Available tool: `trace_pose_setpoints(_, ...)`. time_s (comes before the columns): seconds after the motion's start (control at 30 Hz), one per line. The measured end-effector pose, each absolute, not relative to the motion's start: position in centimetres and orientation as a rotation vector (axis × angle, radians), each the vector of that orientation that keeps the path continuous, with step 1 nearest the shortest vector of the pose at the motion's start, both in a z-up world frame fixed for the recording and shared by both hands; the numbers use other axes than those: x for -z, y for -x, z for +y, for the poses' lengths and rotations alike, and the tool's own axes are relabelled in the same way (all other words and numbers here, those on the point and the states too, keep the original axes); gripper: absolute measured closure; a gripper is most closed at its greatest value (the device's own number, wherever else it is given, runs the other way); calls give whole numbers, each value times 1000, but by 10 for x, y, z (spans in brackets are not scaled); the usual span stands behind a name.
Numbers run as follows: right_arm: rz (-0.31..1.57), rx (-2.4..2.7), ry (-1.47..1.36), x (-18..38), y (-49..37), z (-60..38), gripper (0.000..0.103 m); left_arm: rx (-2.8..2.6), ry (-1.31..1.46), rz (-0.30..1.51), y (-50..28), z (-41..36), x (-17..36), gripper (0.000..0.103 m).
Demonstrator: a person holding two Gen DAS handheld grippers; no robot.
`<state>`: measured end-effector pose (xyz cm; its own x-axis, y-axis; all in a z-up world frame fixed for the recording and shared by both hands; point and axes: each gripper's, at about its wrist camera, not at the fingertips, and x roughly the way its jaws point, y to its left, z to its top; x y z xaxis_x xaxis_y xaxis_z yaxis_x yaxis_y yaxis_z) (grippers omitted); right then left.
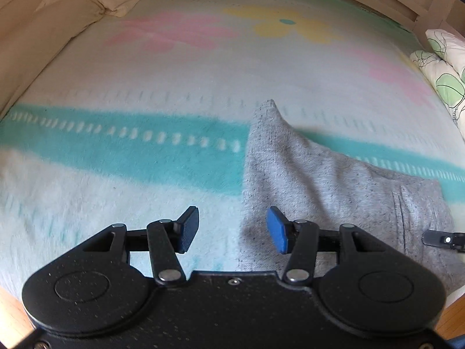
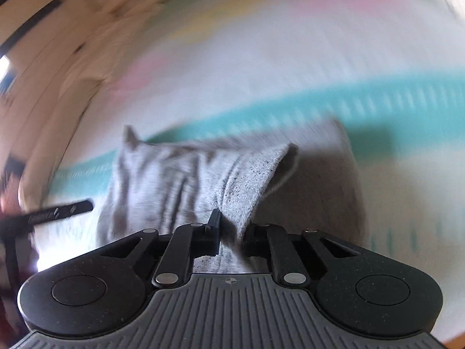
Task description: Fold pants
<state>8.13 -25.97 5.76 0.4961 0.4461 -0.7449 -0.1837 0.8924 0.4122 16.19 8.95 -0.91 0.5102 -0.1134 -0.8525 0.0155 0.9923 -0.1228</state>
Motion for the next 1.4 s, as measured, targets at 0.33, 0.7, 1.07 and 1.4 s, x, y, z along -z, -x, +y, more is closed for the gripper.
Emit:
trace_pose_setpoints(0.33,1025,-222,-286,-46,-93,-296,86,152,29,917,-149,62,-15,46)
trace_pose_setpoints(0.7,780,-71,-215,-75,-78,-296,66,357,-212,1044,-120,-3,21,44)
trace_pose_setpoints(1.07,775,-204,78,-49,-98,-228,59,267,-164,882,-153,-13,-1,42)
trace_pose_setpoints(1.4,820,-208,157,-24,-106,-206,45,134,-20,1012,-209,4,44,30)
